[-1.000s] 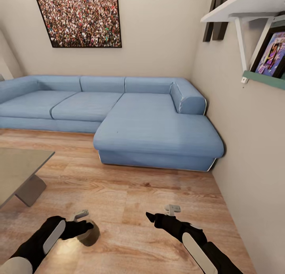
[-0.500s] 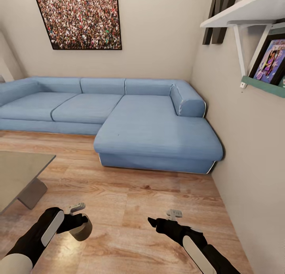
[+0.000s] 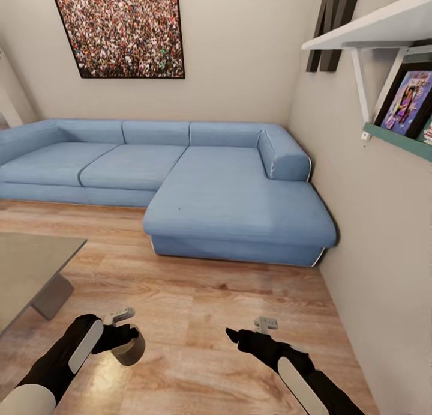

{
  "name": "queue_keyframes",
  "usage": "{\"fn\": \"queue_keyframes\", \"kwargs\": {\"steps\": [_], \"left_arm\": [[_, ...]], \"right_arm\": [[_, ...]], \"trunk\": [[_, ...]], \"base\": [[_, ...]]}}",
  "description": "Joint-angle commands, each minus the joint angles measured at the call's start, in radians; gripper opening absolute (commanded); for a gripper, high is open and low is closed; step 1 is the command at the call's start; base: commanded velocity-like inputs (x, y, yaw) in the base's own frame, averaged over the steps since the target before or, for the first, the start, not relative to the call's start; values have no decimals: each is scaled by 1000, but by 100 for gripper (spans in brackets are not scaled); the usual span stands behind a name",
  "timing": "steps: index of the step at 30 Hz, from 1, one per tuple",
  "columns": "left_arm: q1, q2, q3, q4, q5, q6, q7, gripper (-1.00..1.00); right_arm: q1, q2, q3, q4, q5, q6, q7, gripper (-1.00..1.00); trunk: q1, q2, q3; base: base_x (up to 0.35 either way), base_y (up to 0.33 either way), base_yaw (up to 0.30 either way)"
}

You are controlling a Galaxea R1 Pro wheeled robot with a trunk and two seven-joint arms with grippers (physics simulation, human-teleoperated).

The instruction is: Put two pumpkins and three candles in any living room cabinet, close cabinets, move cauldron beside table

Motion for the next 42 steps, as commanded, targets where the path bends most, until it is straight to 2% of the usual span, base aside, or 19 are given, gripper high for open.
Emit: {"fn": "queue_keyframes", "kwargs": {"steps": [1,14,38,42], "left_arm": [[0,1,-4,-1,10,2,11,-100],[0,1,-5,-1,10,1,11,-100],[0,0,-5,-1,10,1,13,-100],[0,0,-5,-1,11,1,13,-100]], "right_arm": [[-1,0,2,3,-7,-1,-4,100],[-1,0,3,15,-7,-7,-5,100],[-1,1,4,21,-6,-7,-5,100],[-1,1,4,23,-6,-7,-5,100]], "trunk": [[-4,7,2],[-54,98,43],[-146,266,118],[-146,266,118]], "base": [[-202,0,0],[-103,0,45],[-166,0,281],[-289,0,290]]}}
